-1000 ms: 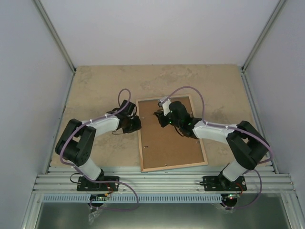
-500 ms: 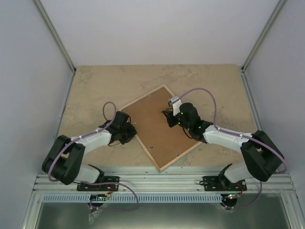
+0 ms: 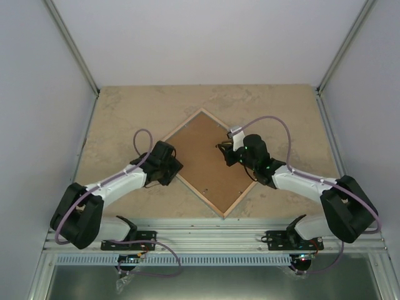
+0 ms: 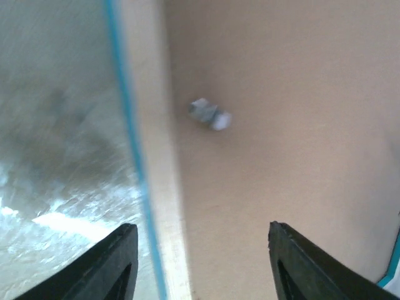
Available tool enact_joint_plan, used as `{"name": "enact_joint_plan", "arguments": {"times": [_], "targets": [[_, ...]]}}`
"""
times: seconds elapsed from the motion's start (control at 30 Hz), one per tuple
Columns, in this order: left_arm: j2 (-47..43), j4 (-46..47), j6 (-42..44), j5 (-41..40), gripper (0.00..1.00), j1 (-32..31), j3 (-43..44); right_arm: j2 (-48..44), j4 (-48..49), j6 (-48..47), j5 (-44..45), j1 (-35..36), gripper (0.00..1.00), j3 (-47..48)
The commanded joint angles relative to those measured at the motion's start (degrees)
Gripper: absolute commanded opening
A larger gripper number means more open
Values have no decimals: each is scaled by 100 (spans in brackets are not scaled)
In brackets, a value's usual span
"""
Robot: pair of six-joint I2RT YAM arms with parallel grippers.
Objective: Take the photo out of the frame
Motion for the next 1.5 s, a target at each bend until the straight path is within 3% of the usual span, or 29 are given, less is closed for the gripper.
{"name": "enact_joint_plan", "arguments": {"times": [0.0,0.3,0.37,0.57,0.77,1.07,1.47], "targets": [[187,-1057,1291,-789,63,73,1043,-241,181,-85,-147,-34,0,-120],[1900,-1817,4420,-1295,75,817,3251,-469,63,-186,-105,-33,0,-232],[2298,-1974,4850,-1650,78,851,3736,-534,19,-203,-99,-40,0,-261],[3331,-1837,5851,-1393,83,985,4699,-723,-159,-225,11,-43,0,-349],[4042,-1392,6496,-900,84,1220,5124,-924,-232,-245,19,-43,0,-446],[4765,-1609,6855,-47,79,1637,5688,-1026,-369,-221,111,-43,1,-501],[4747,-1698,6756,127,50,1652,5579,-987,-375,-173,75,-43,0,-416]]}}
